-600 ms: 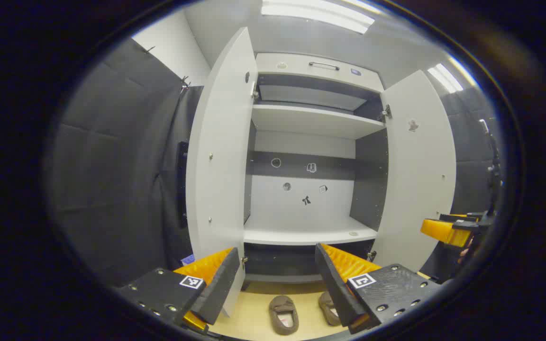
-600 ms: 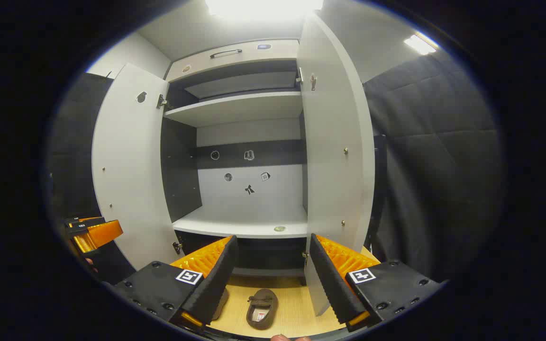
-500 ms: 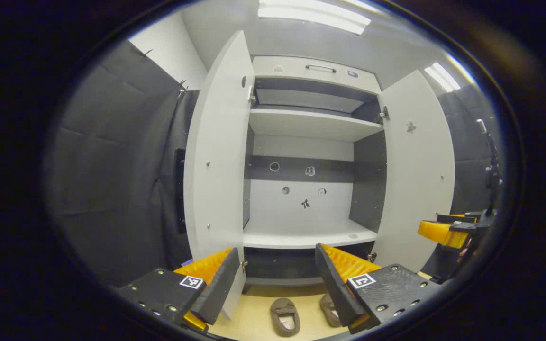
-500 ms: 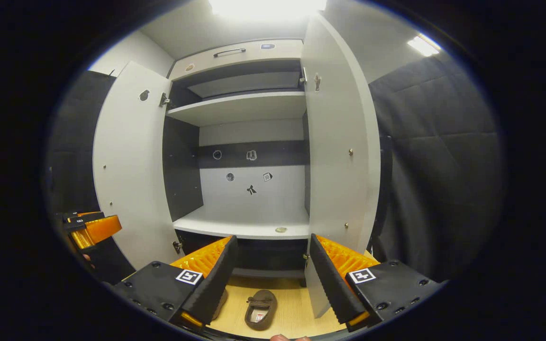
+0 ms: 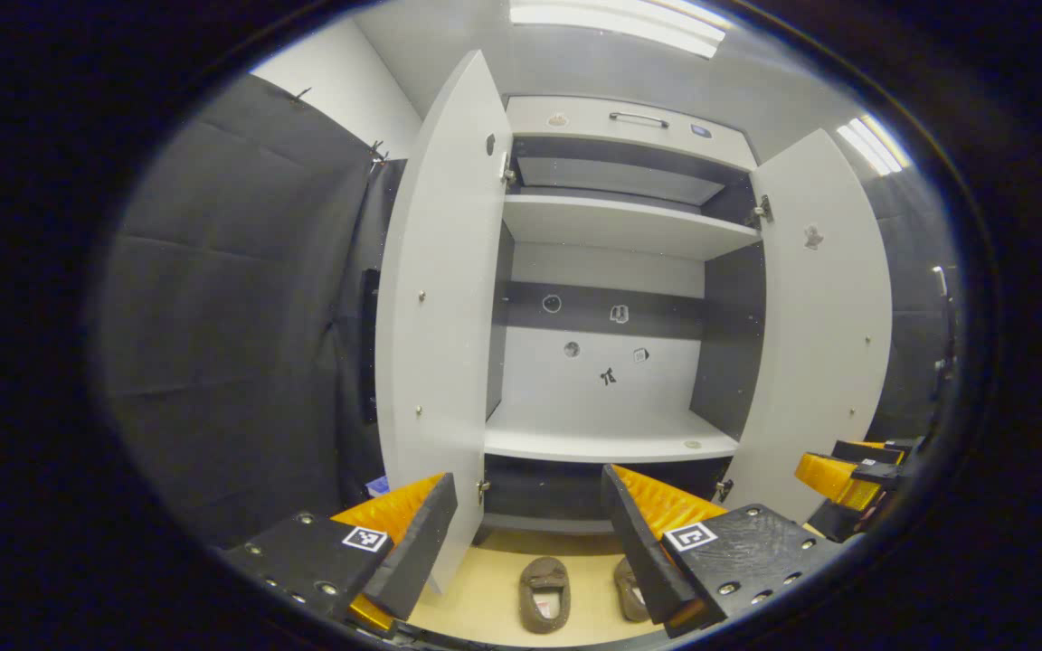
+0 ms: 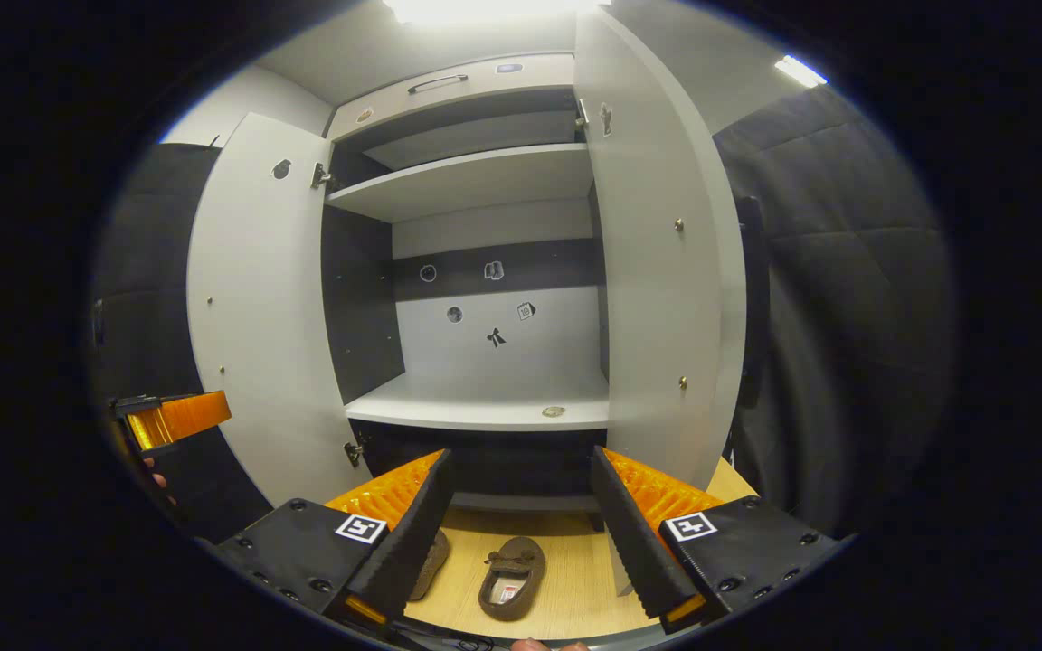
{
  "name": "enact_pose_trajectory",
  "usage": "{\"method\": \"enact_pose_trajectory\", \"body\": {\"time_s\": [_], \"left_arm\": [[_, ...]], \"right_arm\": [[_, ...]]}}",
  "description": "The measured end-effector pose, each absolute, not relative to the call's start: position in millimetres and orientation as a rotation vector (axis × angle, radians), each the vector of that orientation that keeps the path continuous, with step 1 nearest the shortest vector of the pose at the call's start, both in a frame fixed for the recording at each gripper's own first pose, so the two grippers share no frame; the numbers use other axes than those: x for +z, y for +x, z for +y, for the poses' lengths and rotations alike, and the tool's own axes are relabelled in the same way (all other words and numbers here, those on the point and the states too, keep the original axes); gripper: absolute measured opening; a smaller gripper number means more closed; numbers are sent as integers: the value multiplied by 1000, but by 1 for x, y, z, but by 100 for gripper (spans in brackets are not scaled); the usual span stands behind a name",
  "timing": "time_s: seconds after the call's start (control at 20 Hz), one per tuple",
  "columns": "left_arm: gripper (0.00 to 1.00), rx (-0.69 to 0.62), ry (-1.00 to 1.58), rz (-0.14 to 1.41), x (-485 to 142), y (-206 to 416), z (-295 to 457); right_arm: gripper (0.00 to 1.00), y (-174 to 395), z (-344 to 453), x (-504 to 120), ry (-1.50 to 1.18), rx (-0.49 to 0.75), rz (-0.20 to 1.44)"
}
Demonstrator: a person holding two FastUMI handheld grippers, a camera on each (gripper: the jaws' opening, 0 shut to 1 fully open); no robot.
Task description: Grab one shoe with the right hand and put it into the shoe cabinet, grab the other shoe with the left hand and put it into the shoe cabinet; then close the right door with the right hand and the left door with the left hand.
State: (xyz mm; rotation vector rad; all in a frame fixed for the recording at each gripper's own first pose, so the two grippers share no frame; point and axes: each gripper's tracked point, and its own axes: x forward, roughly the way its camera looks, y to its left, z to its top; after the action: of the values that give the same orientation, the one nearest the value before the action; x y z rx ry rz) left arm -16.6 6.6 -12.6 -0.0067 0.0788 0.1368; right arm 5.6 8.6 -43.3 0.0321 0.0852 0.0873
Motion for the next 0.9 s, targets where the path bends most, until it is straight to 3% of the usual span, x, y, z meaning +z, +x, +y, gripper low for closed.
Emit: {"method": "enact_pose_trajectory", "body": {"time_s": [0.1,0.45,0.85,0.9], "left_arm": [[94,161,0,81,-13,-22,9],[99,113,-1,62,-16,-24,15],[99,-65,-15,97,-44,-37,39],[94,-93,-29,104,-49,-40,38]], "right_arm": [[92,3,14,-51,44,102,95],[96,5,19,-49,37,19,100],[96,-1,41,-52,-34,-90,155],[96,-2,45,-55,-50,-95,175]]}}
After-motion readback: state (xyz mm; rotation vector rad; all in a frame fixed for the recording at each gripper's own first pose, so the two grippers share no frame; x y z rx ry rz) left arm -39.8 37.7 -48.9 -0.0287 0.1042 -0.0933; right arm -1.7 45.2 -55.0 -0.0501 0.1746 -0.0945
